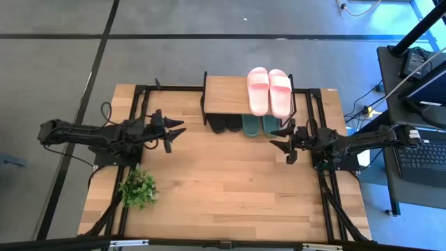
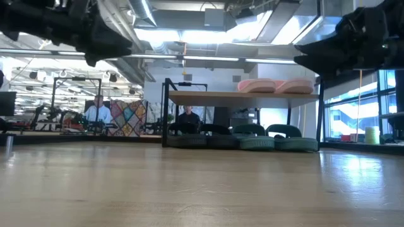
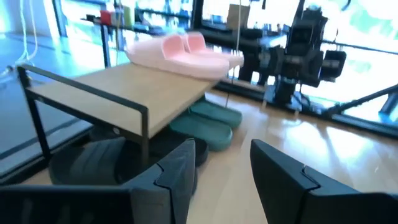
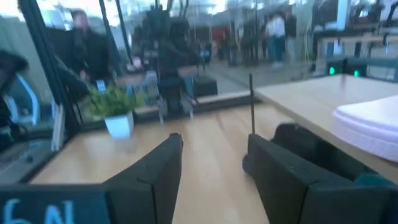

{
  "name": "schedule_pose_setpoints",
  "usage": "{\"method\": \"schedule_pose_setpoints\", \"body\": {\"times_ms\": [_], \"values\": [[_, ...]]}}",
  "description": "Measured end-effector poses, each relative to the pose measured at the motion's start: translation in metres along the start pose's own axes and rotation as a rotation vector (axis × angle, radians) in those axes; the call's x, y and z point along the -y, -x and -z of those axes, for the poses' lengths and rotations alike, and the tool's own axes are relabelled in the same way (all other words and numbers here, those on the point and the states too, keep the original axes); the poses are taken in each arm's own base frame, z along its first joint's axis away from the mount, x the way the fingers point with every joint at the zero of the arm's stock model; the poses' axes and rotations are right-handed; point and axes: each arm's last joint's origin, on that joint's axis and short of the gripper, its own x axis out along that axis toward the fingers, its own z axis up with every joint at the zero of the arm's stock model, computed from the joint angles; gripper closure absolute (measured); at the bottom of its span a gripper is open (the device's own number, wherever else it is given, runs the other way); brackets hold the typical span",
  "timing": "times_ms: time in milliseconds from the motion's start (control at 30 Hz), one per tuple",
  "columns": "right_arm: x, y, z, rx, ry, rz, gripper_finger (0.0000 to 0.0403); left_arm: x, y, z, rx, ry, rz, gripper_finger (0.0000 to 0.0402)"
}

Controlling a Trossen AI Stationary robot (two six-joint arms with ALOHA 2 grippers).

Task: Pick and place slides into the shelf
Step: Return to Home Position

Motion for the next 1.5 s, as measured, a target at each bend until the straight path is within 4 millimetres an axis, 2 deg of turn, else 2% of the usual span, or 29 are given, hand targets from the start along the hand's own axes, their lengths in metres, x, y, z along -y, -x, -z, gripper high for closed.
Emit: {"method": "schedule_pose_setpoints", "body": {"times_ms": [267, 700, 1200, 1333, 1500], "values": [[0.000, 0.003, -0.006, 0.031, 0.027, 0.002, 0.0219, -0.013, 0.018, 0.016, 0.087, 0.033, -0.012, 0.0255], [0.007, 0.025, -0.016, 0.140, 0.052, 0.171, 0.0219, -0.030, 0.048, 0.027, 0.132, 0.046, -0.132, 0.0255], [0.008, 0.040, -0.011, 0.108, -0.016, 0.136, 0.0219, -0.031, 0.048, 0.029, 0.112, 0.045, -0.161, 0.0255], [0.009, 0.040, -0.008, 0.068, -0.008, 0.141, 0.0219, -0.032, 0.042, 0.044, 0.070, 0.054, -0.164, 0.0255], [0.009, 0.040, -0.005, 0.042, 0.021, 0.145, 0.0219, -0.032, 0.041, 0.045, 0.104, 0.069, -0.177, 0.0255]]}}
